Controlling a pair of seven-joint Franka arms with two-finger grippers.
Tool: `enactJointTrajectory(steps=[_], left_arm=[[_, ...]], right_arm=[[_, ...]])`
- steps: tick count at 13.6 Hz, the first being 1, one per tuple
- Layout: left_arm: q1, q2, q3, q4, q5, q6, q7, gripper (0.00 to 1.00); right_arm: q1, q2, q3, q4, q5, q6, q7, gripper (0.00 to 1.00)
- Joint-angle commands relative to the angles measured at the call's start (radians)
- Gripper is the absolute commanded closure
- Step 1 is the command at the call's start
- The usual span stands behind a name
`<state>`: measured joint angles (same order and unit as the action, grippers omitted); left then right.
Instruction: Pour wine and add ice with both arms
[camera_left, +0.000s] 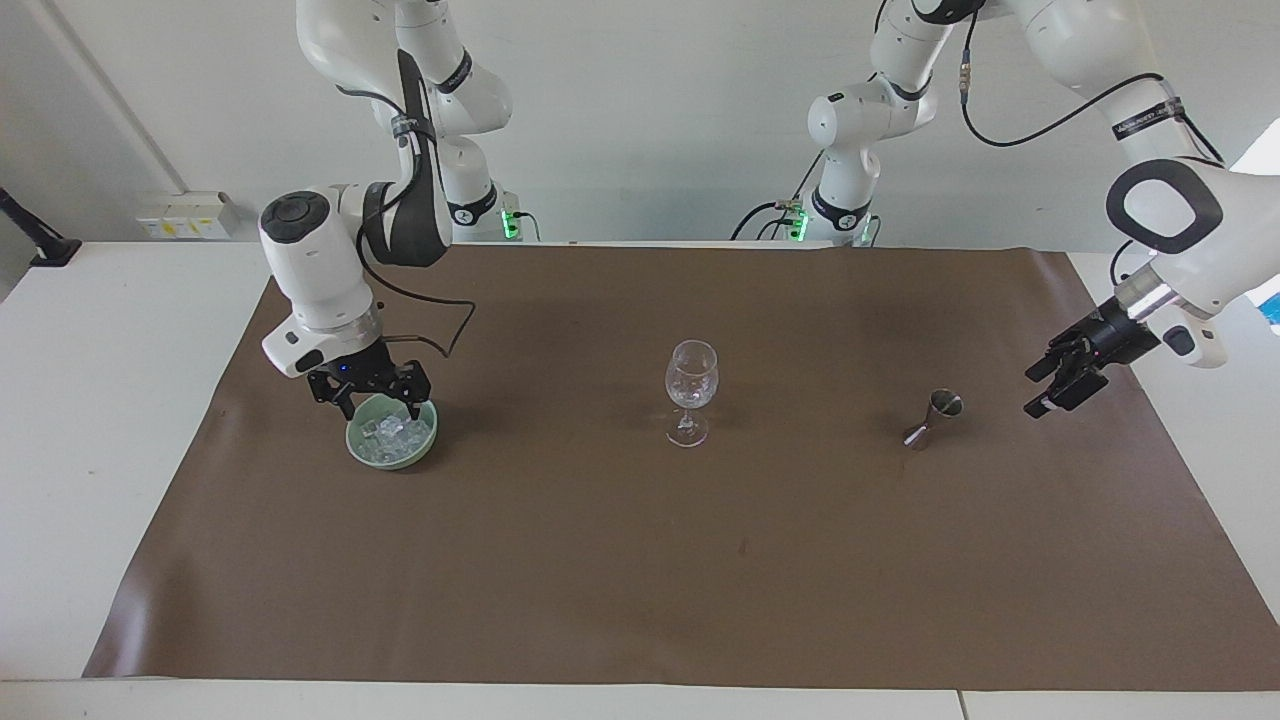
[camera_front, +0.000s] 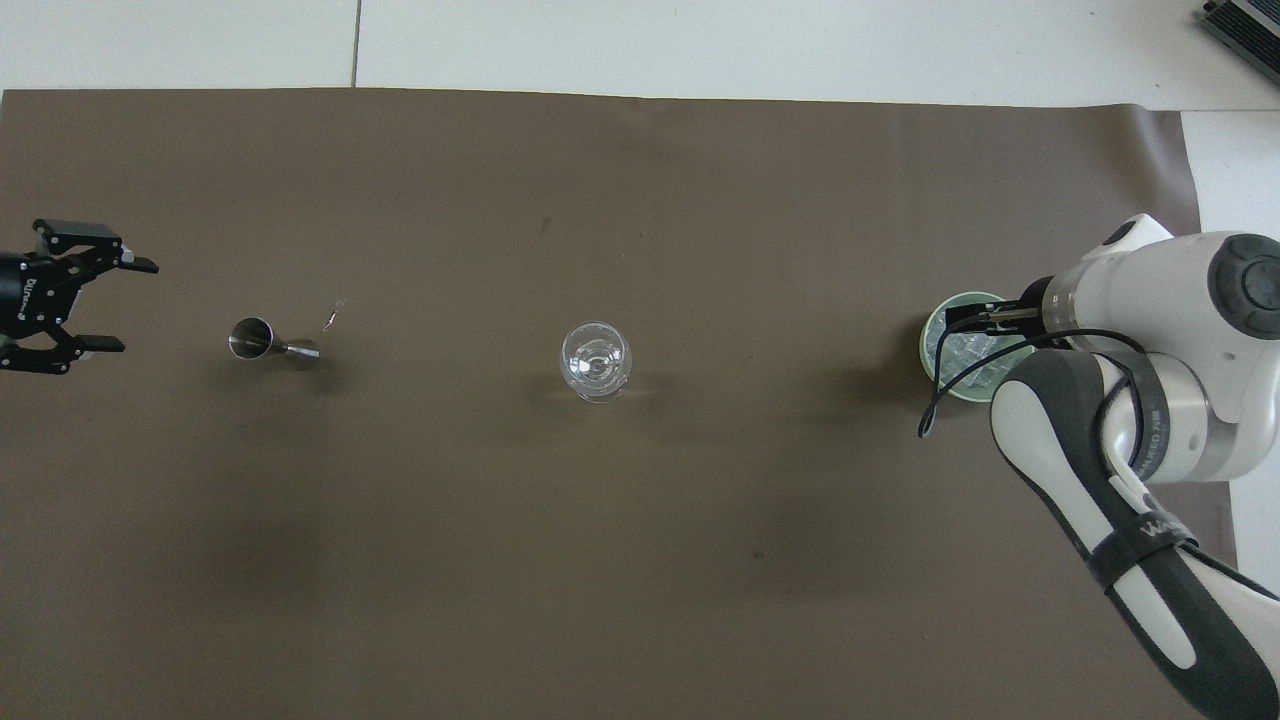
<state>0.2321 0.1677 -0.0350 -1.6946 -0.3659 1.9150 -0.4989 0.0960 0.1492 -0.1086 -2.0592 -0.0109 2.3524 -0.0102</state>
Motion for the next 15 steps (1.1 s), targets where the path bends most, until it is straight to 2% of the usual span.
enactJointTrajectory(steps=[1,4,6,7,8,10,11,14,15], left_arm=[[-0.086,-0.013,0.009,0.096,0.116,-0.042,0.010,0.00],[-0.198,-0.086,0.009,0.101,0.272,-0.047,0.017,0.00],[-0.243,-0.119,0.009,0.105,0.332,-0.076,0.019,0.00],[-0.253,-0.140,0.007,0.105,0.350,-0.085,0.029,0.00],[-0.258,-0.158,0.007,0.104,0.352,-0.096,0.066,0.00],[-0.252,-0.200,0.009,0.102,0.351,-0.149,0.207,0.00],[-0.249,-0.226,0.009,0.104,0.351,-0.183,0.282,0.00],[-0.249,-0.243,0.010,0.128,0.344,-0.244,0.321,0.00],[-0.251,-0.238,0.013,0.154,0.352,-0.287,0.338,0.00]], right_arm=[[-0.015,0.012,0.006,-0.009,0.006,0.021,-0.043,0.00],[-0.032,0.013,0.006,-0.021,0.005,0.016,-0.077,0.00],[-0.035,0.007,0.004,-0.042,0.005,0.021,-0.094,0.00],[-0.035,0.007,0.004,-0.044,0.005,0.021,-0.091,0.10],[-0.035,0.013,0.006,-0.045,0.006,0.025,-0.082,0.15],[-0.033,0.018,0.006,-0.061,0.006,0.082,-0.056,0.17],[-0.026,0.021,0.006,-0.064,0.006,0.082,-0.048,0.21],[-0.030,0.029,0.006,-0.067,0.006,0.088,-0.042,0.24],[-0.026,0.027,0.006,-0.067,0.006,0.088,-0.034,0.31]])
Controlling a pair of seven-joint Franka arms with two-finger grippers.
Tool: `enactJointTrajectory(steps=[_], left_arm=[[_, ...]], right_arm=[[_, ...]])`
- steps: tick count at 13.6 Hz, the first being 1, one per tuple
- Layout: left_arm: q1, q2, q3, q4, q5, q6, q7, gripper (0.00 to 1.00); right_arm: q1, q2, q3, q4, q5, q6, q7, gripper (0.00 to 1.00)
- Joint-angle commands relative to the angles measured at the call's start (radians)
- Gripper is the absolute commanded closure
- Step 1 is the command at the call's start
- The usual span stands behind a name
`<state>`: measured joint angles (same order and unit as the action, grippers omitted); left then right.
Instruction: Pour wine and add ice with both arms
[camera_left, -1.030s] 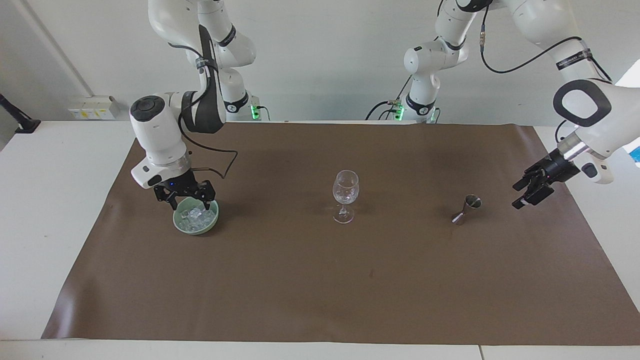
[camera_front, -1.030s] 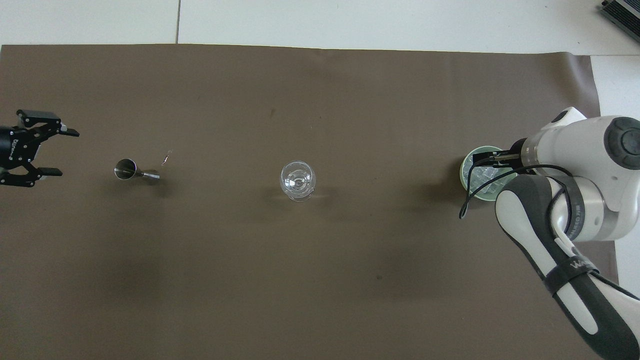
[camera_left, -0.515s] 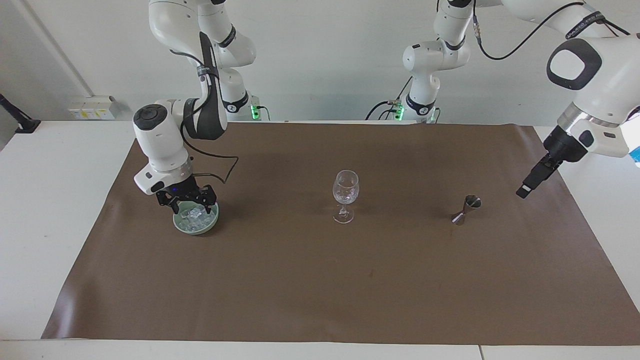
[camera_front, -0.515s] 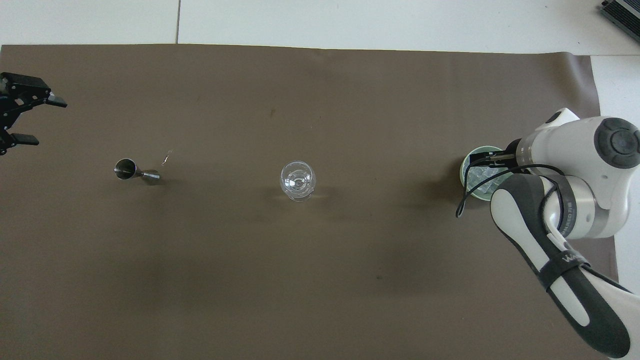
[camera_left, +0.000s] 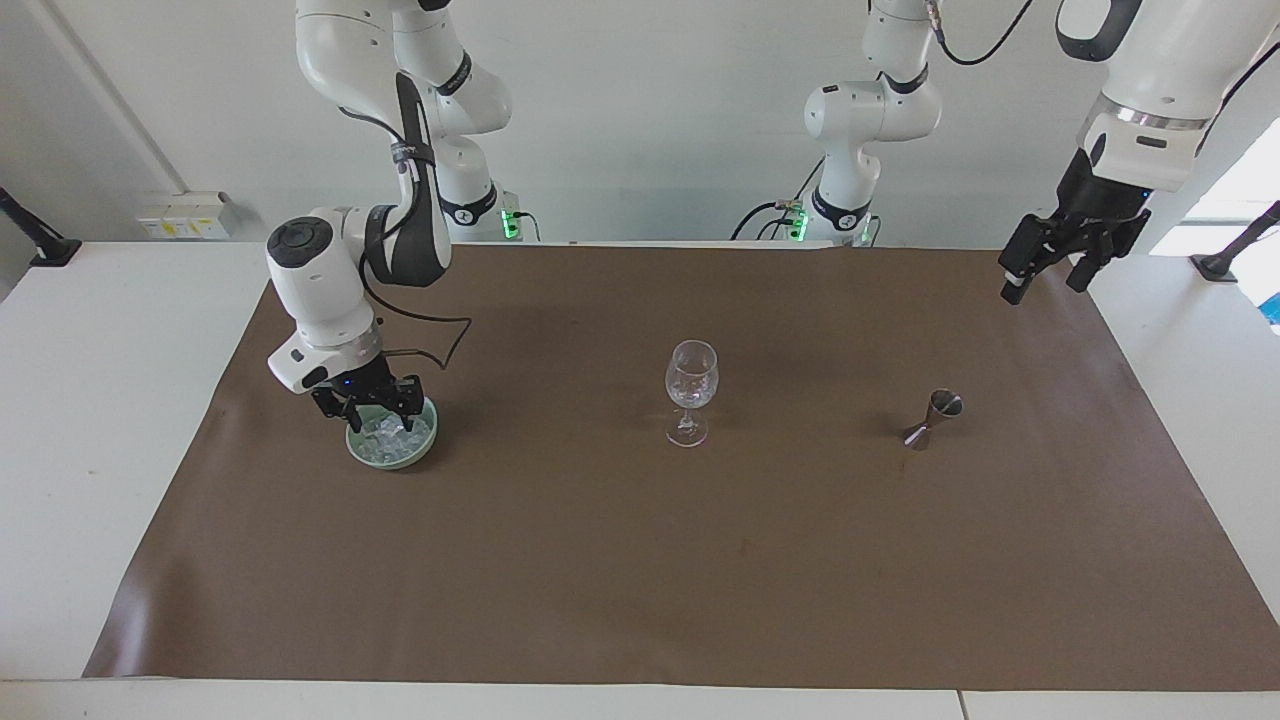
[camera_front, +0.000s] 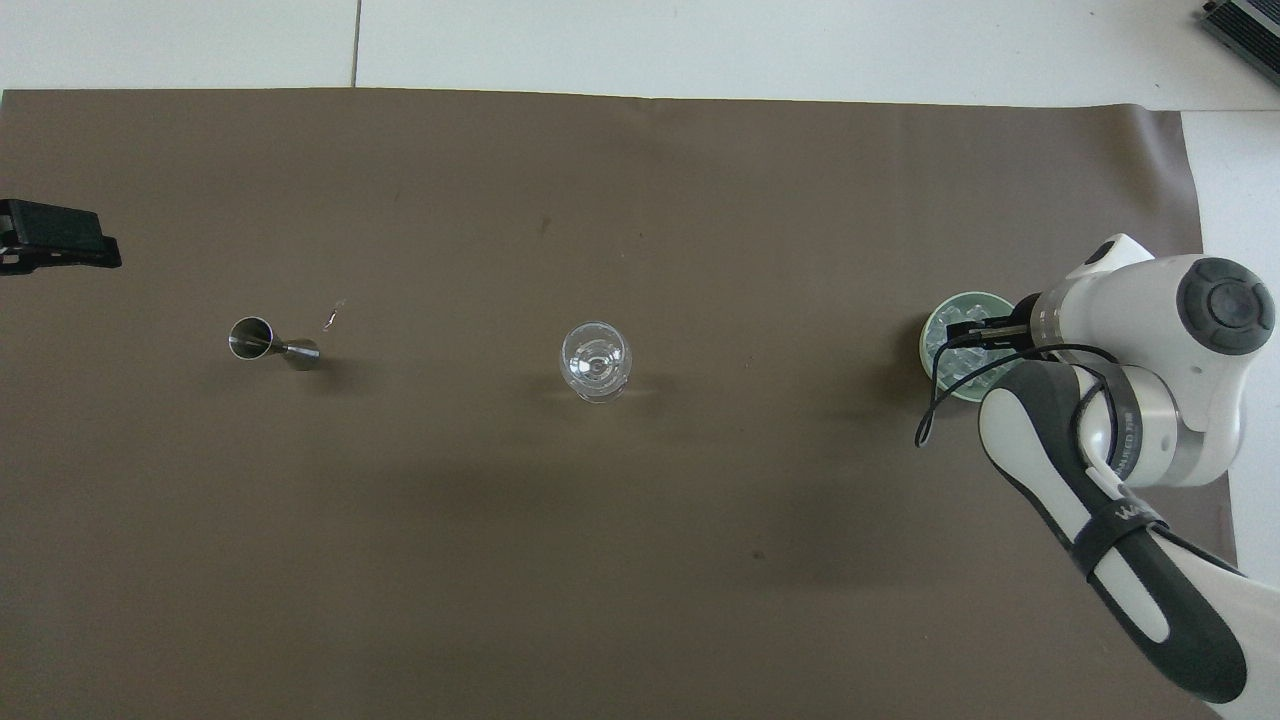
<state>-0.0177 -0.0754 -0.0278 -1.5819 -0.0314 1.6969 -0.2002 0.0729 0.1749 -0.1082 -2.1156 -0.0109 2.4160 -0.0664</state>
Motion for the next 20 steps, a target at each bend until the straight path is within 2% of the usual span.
enactJointTrajectory(steps=[1,5,9,11,13,15,18,20], left_arm=[[0.004,0.011,0.014,0.058,0.008,-0.101,0.088,0.00],[0.004,0.022,0.019,0.089,0.018,-0.186,0.153,0.00],[0.002,0.031,0.016,0.123,0.010,-0.286,0.180,0.00],[0.002,0.035,0.016,0.128,0.015,-0.307,0.188,0.00],[0.002,0.039,0.016,0.128,0.008,-0.304,0.189,0.00],[0.004,0.026,0.017,0.112,-0.010,-0.267,0.196,0.00],[0.004,-0.003,0.013,0.053,-0.007,-0.266,0.179,0.00],[0.005,-0.009,0.014,0.043,-0.007,-0.273,0.183,0.00]], right_arm=[[-0.002,0.003,0.005,-0.012,0.006,0.025,0.036,0.33],[-0.002,0.006,0.005,-0.017,0.006,0.026,0.045,0.48],[-0.002,0.009,0.005,-0.018,0.006,0.028,0.056,0.49],[-0.002,0.009,0.005,-0.017,0.006,0.026,0.065,0.67],[-0.002,0.009,0.005,-0.015,0.006,0.026,0.063,0.79],[-0.002,0.009,0.005,-0.012,0.006,0.022,0.062,0.99],[-0.001,-0.003,0.005,-0.003,0.006,-0.003,0.062,1.00],[0.004,-0.034,0.005,0.037,0.006,-0.091,0.065,1.00]])
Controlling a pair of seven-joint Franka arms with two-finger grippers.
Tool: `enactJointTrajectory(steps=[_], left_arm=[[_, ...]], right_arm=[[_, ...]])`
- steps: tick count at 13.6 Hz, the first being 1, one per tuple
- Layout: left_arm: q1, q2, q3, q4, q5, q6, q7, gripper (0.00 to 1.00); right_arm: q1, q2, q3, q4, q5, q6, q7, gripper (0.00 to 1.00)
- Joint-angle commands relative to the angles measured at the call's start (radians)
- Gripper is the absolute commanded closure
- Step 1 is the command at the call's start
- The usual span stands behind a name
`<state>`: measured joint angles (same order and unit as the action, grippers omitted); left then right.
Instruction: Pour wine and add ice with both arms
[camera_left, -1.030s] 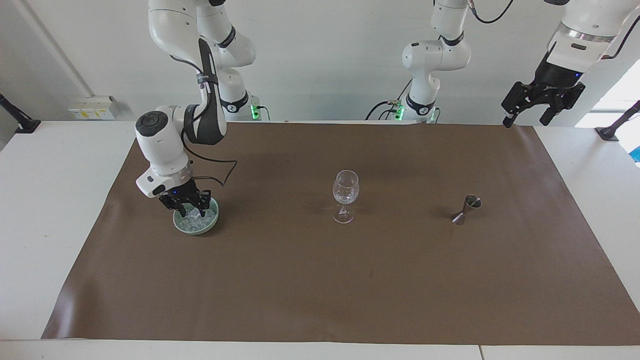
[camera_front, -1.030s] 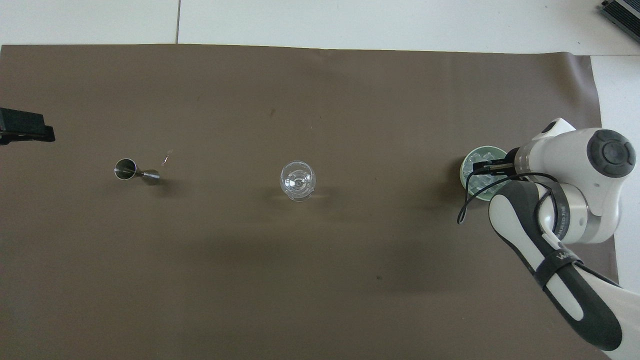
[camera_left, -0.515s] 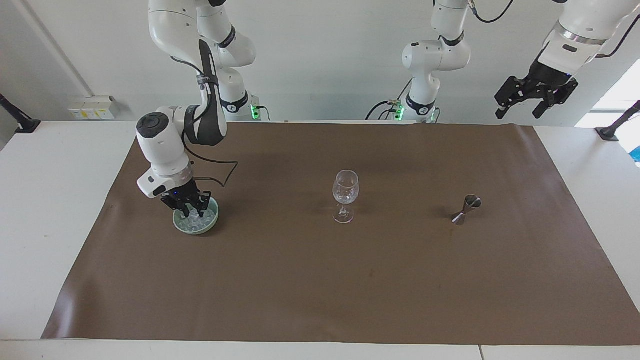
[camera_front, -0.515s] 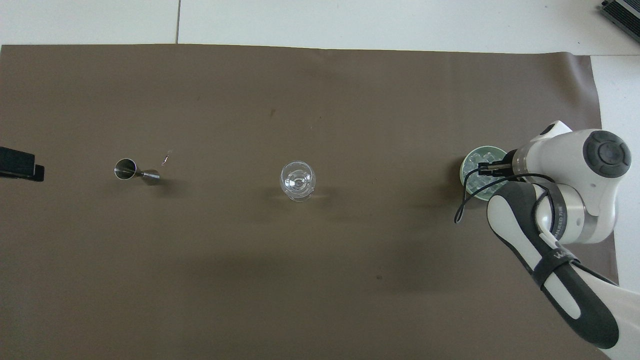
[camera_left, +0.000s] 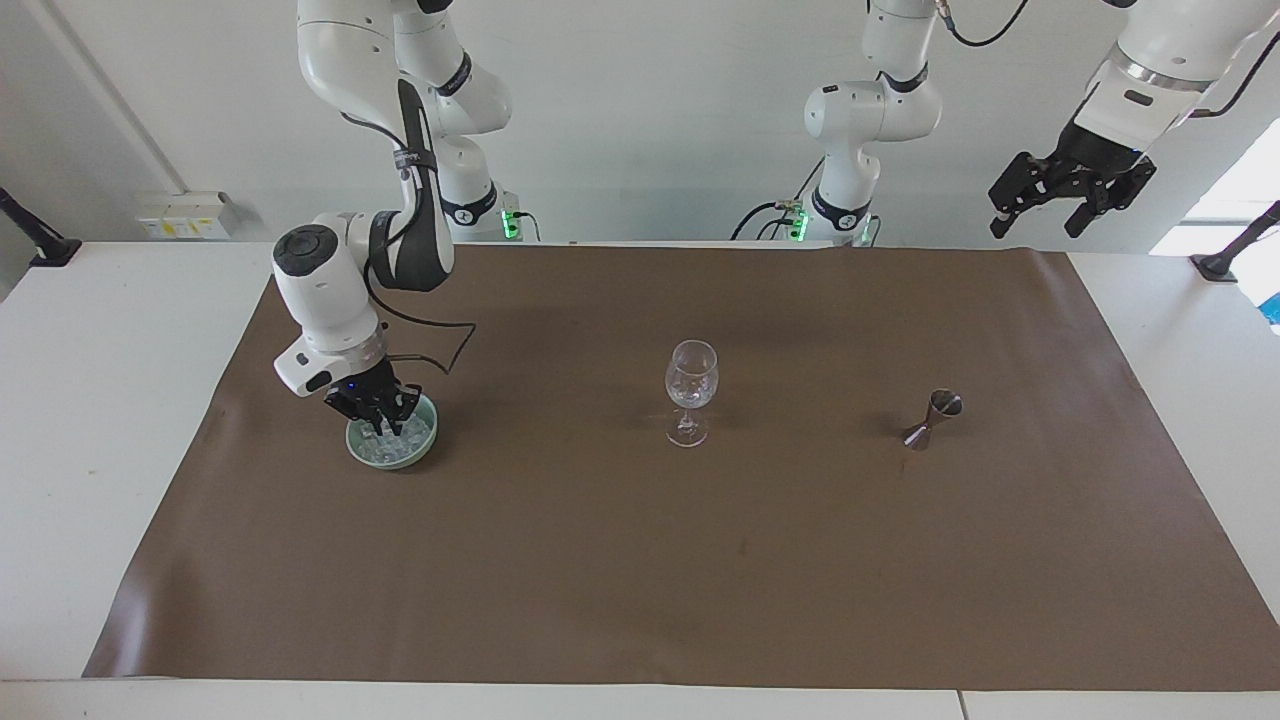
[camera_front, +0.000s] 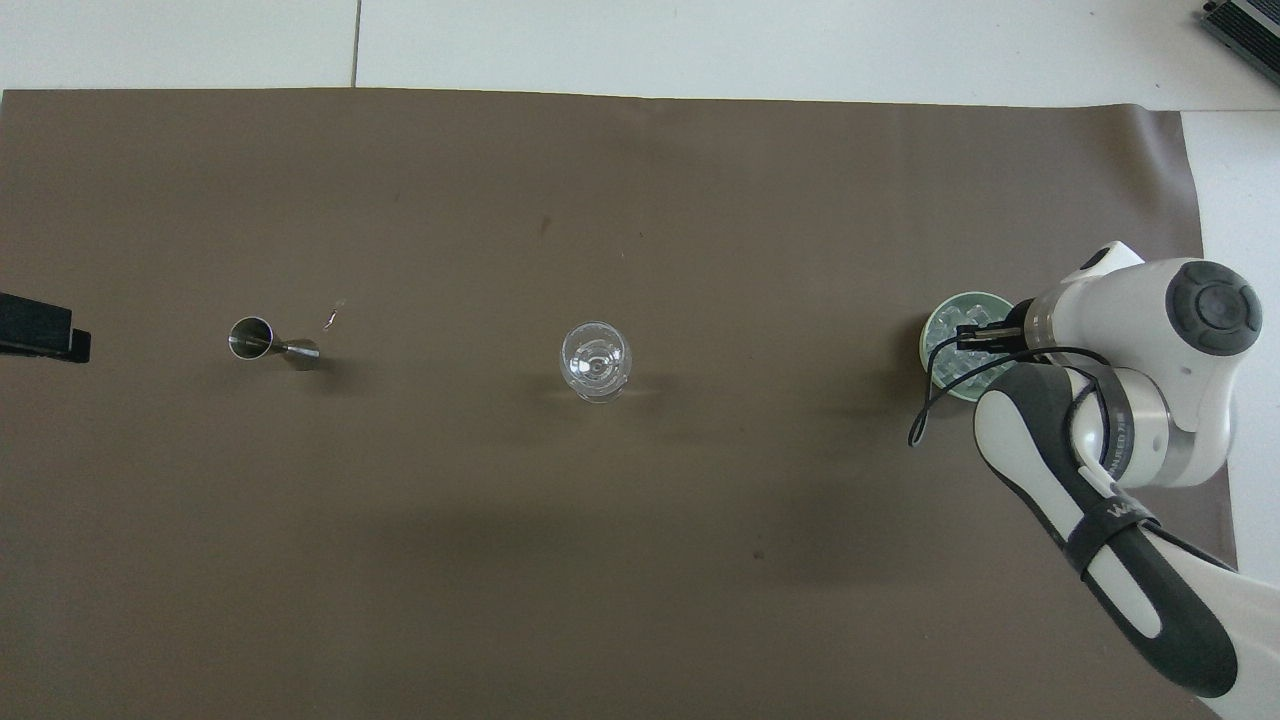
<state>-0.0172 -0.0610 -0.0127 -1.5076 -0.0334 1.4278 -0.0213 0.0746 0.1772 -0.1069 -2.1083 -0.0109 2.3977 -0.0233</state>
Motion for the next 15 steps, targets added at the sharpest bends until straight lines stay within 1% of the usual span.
enactJointTrajectory(steps=[1,4,9,11,13,15], left_arm=[[0.005,-0.026,-0.003,-0.034,-0.003,-0.003,0.003,0.00],[0.005,-0.025,-0.001,-0.034,-0.005,-0.003,0.004,0.00],[0.005,-0.026,-0.001,-0.034,-0.003,-0.003,0.004,0.00],[0.005,-0.026,-0.001,-0.034,-0.003,-0.003,0.004,0.00],[0.005,-0.026,-0.001,-0.034,-0.003,-0.003,0.004,0.00],[0.005,-0.026,-0.001,-0.034,-0.003,-0.003,0.004,0.00]], right_arm=[[0.002,-0.050,0.004,0.056,0.006,-0.118,0.031,1.00],[0.022,-0.090,0.007,0.070,0.006,-0.150,0.049,1.00],[0.082,-0.185,0.007,0.109,0.017,-0.278,0.100,1.00],[0.109,-0.226,0.012,0.126,0.023,-0.324,0.153,1.00],[0.120,-0.237,0.068,0.146,0.043,-0.359,0.237,1.00],[0.120,-0.232,0.153,0.165,0.103,-0.333,0.375,1.00]])
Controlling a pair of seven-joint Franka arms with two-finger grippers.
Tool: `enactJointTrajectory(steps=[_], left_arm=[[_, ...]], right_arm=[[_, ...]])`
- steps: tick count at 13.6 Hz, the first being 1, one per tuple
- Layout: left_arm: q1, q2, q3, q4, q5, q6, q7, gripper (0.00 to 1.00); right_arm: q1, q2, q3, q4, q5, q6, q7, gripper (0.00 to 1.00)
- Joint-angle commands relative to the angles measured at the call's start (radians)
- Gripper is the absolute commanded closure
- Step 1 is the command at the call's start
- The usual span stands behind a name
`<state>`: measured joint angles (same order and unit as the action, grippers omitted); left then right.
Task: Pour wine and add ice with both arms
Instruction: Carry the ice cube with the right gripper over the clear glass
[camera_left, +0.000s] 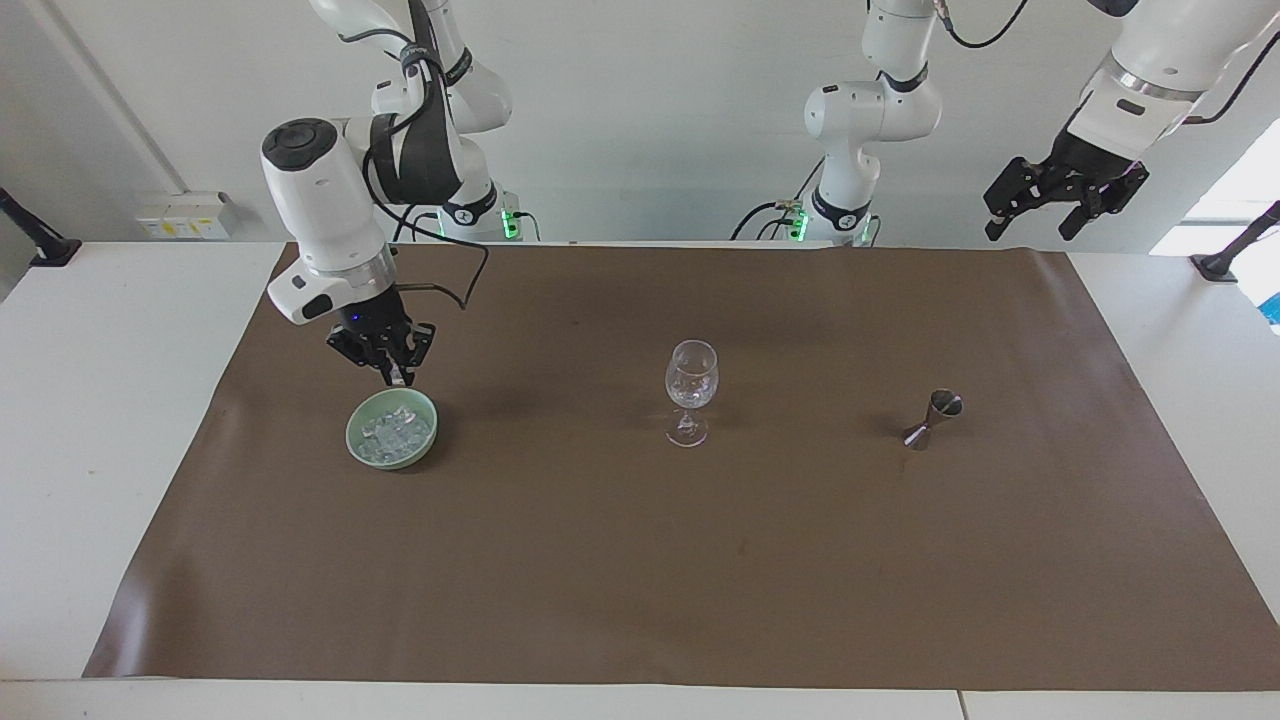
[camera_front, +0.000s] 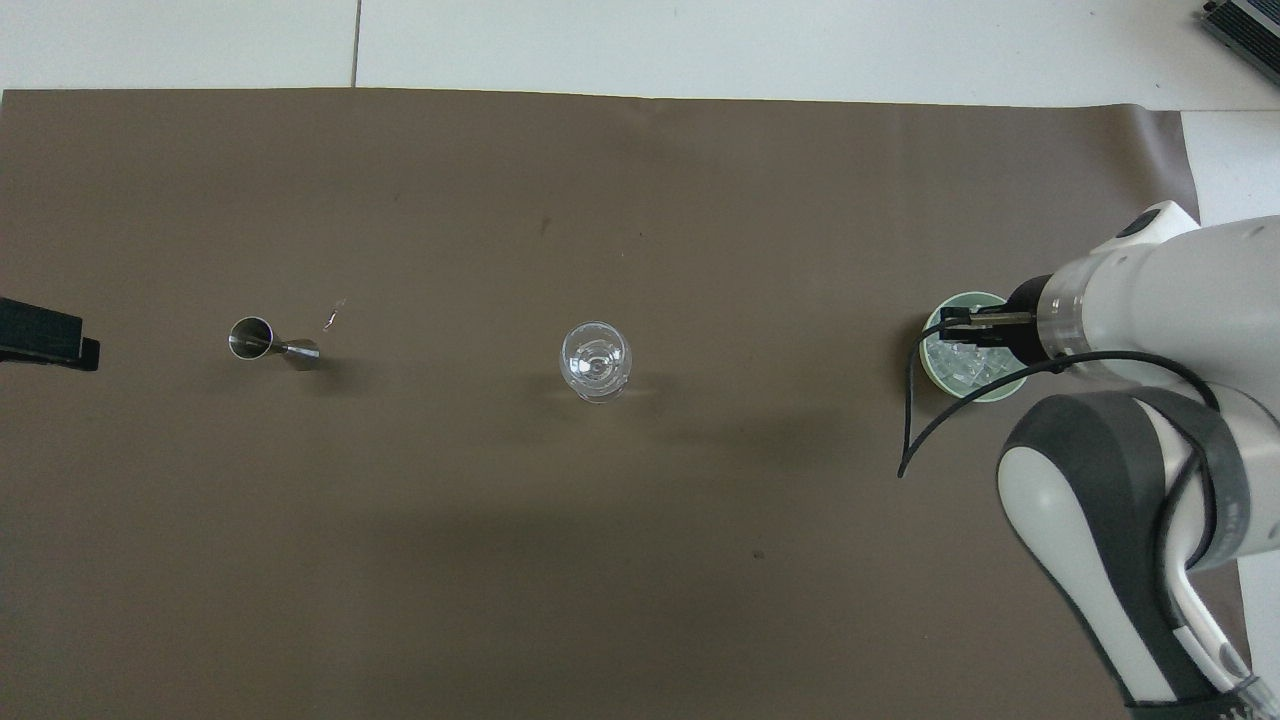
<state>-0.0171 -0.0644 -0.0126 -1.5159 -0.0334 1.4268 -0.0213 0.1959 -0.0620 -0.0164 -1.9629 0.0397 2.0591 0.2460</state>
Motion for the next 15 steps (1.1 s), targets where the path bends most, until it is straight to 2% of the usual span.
enactJointTrajectory(steps=[1,4,6,9,15], left_arm=[[0.005,-0.021,-0.001,-0.026,-0.003,-0.002,0.004,0.00],[0.005,-0.021,-0.001,-0.026,-0.003,-0.002,0.004,0.00],[0.005,-0.023,-0.001,-0.026,-0.003,-0.002,0.004,0.00],[0.005,-0.023,-0.001,-0.026,-0.005,-0.002,0.004,0.00],[0.005,-0.023,-0.001,-0.026,-0.003,-0.002,0.004,0.00]], right_arm=[[-0.001,0.013,0.084,0.031,0.077,0.021,0.149,1.00],[0.000,0.019,0.162,0.036,0.153,0.113,0.237,1.00],[0.000,0.022,0.217,0.036,0.158,0.147,0.323,1.00],[0.005,0.070,0.289,0.053,0.199,0.254,0.413,1.00],[0.120,0.137,0.294,0.087,0.181,0.337,0.539,1.00]])
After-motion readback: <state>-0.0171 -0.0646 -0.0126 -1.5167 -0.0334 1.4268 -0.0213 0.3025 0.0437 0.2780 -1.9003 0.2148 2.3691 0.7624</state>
